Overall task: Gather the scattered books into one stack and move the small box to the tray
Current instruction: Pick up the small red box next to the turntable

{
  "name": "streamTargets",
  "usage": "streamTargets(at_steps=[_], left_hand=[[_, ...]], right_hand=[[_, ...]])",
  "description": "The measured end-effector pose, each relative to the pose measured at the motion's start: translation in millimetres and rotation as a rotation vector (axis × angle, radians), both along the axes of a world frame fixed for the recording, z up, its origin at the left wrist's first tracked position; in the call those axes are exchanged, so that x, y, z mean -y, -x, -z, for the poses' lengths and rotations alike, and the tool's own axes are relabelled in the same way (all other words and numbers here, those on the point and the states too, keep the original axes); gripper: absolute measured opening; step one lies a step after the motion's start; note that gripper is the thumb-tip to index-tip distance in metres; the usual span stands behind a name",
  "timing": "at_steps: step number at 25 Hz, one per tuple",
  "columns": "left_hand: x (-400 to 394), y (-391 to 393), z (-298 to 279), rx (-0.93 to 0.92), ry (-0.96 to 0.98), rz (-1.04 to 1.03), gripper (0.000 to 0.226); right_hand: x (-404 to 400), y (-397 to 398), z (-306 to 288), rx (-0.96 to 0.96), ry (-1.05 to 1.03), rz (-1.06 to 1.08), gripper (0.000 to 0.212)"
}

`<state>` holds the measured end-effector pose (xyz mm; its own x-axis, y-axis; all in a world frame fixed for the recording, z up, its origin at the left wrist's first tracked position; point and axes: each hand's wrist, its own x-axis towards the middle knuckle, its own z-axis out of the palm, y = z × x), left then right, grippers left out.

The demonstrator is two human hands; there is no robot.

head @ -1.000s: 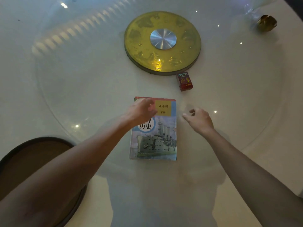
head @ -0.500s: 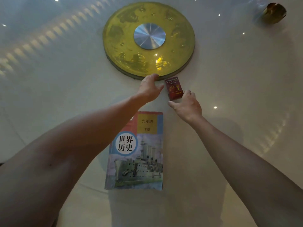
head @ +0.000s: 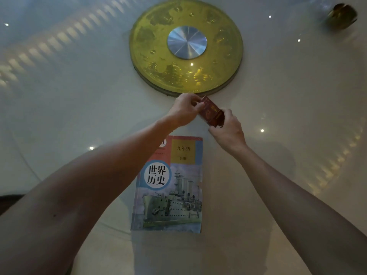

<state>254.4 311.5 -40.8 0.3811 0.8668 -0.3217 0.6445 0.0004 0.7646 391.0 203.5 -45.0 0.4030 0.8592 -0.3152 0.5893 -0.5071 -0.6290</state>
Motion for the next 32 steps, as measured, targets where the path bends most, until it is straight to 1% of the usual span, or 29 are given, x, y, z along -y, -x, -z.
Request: streamTargets(at_steps=[5,7,10,14,16,21,25,28,31,32], left_hand=[[34,64,-38,0.047,0.021,-0.132,0.026],[51,98,-53,0.032,-0.012,-0.183,0.030],[79,162,-69,0.013,-0.067,-0.313,0.032],[120,251,-77,0.051,-0.048,-0.518,0.033],[144,295,-79,0.080,-0.032,-0.621,0.033],[203,392,-72,0.082,-0.028,-0.811,0.027],[255,456,-58,0.060,-0.024,-0.943,0.025],[290,487,-41,0.031,0.017,-1.006,0.028],[316,506,-25,0.021,0.082,-1.040,0.032],[323,509,-19,0.016,0.104,-1.042,0.032]], right_hand=[[14,42,-31,-0.056,-0.043,-0.083,0.069],[15,70,-44,-0.063,-0.064,-0.120,0.073],[19,124,-60,-0.073,-0.092,-0.221,0.077],[31,205,-73,-0.057,-0.090,-0.376,0.074],[39,249,-76,-0.089,-0.082,-0.444,0.075],[61,350,-75,-0.144,-0.060,-0.609,0.059],[87,419,-57,-0.147,0.013,-0.732,0.048],[108,458,-42,-0.096,0.055,-0.797,0.047],[127,483,-28,-0.055,0.106,-0.825,0.054],[132,489,-24,-0.048,0.125,-0.831,0.053]])
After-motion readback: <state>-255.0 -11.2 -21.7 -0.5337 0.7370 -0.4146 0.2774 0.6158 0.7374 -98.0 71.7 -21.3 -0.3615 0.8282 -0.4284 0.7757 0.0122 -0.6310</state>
